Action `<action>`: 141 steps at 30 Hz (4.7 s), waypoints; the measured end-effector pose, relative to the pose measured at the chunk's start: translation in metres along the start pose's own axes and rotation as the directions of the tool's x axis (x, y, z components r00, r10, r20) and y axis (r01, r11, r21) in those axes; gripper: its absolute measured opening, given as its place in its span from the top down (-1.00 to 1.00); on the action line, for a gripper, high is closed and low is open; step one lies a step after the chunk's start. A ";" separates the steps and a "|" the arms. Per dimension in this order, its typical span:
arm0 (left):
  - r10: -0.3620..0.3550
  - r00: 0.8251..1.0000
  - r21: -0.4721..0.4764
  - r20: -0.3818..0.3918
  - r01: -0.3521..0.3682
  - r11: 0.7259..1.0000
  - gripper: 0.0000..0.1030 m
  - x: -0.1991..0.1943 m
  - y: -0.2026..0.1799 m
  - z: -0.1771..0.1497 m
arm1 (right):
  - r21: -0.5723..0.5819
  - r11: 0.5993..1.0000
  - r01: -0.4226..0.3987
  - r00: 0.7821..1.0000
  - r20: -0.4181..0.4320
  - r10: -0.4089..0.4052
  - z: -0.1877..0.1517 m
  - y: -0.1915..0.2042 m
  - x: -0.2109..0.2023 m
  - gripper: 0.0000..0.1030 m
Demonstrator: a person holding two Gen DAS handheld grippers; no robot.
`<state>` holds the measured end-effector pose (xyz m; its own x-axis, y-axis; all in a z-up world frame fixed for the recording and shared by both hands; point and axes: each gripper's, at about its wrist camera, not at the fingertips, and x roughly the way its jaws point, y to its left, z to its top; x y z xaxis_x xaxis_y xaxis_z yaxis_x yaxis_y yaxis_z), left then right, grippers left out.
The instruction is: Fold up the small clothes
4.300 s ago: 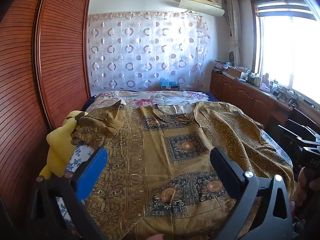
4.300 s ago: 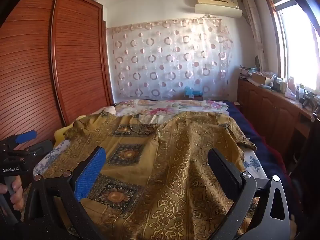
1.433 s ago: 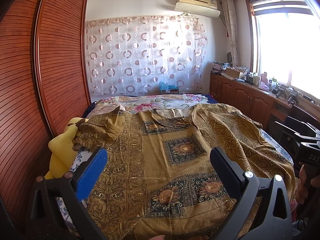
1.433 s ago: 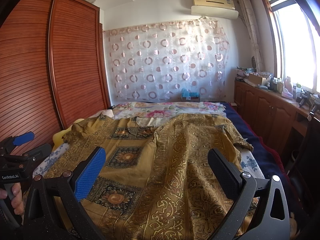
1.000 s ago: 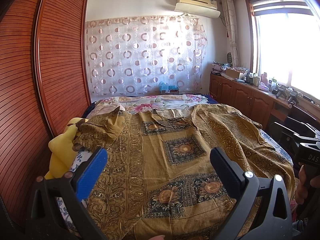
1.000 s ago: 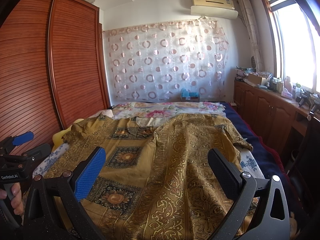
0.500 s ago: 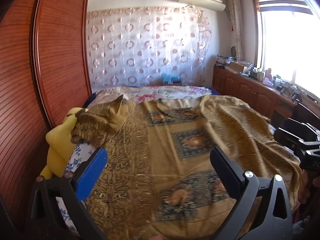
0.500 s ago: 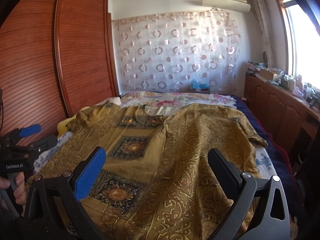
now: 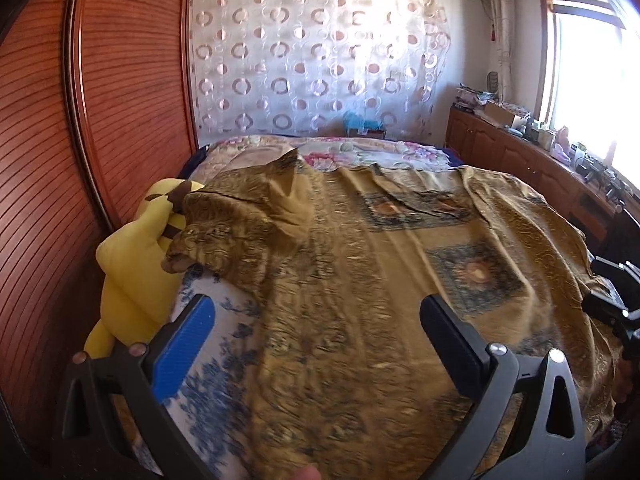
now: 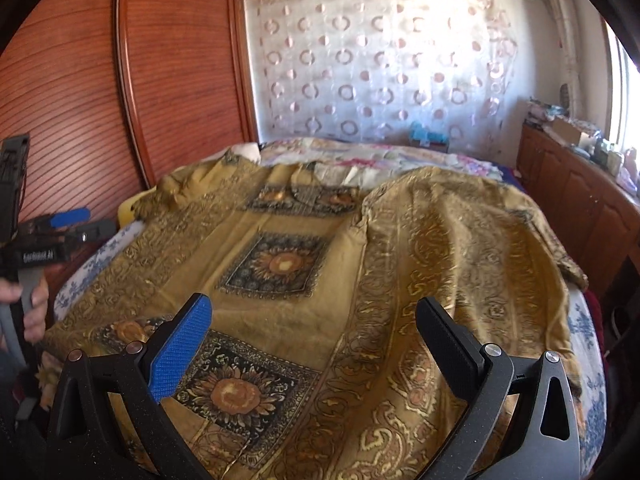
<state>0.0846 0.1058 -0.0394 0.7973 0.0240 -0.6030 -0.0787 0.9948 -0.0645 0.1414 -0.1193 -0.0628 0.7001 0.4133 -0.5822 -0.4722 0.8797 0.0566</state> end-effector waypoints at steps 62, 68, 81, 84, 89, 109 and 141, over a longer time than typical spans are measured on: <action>-0.234 0.962 0.122 -0.141 0.251 0.960 0.78 0.053 -0.038 0.075 | -0.048 0.999 0.022 0.995 -0.092 -0.026 -0.012 -0.012 0.044 -0.94; -0.196 0.976 0.204 -0.097 0.212 0.956 0.27 0.029 -0.049 0.059 | -0.049 0.999 0.022 0.995 -0.092 -0.026 -0.012 -0.012 0.044 -0.94; -0.123 0.982 0.101 -0.146 0.138 0.985 0.08 0.040 0.006 0.019 | -0.059 0.998 0.021 0.995 -0.101 -0.027 -0.013 -0.011 0.045 -0.94; -0.070 0.981 0.107 -0.183 0.090 0.990 0.07 0.054 0.020 0.009 | -0.064 0.998 0.022 0.994 -0.107 -0.029 -0.013 -0.008 0.046 -0.94; -0.027 0.973 0.102 -0.229 0.051 0.994 0.05 0.070 0.035 -0.001 | -0.077 0.997 0.022 0.993 -0.118 -0.031 -0.012 -0.004 0.047 -0.94; -0.047 0.978 0.048 -0.205 0.058 0.997 -0.11 0.078 0.056 -0.012 | -0.229 0.922 -0.314 0.940 -0.209 0.268 0.087 0.091 0.136 -0.29; -0.069 0.978 0.027 -0.198 0.076 0.997 -0.11 0.077 0.060 -0.011 | -0.062 0.975 -0.212 0.954 -0.227 0.193 0.109 0.057 0.182 0.94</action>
<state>0.1346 0.1661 -0.0988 0.6663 -0.0653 -0.7428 -0.0014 0.9961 -0.0888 0.3007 0.0316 -0.0769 0.4552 0.5108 -0.7293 -0.6422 0.7557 0.1284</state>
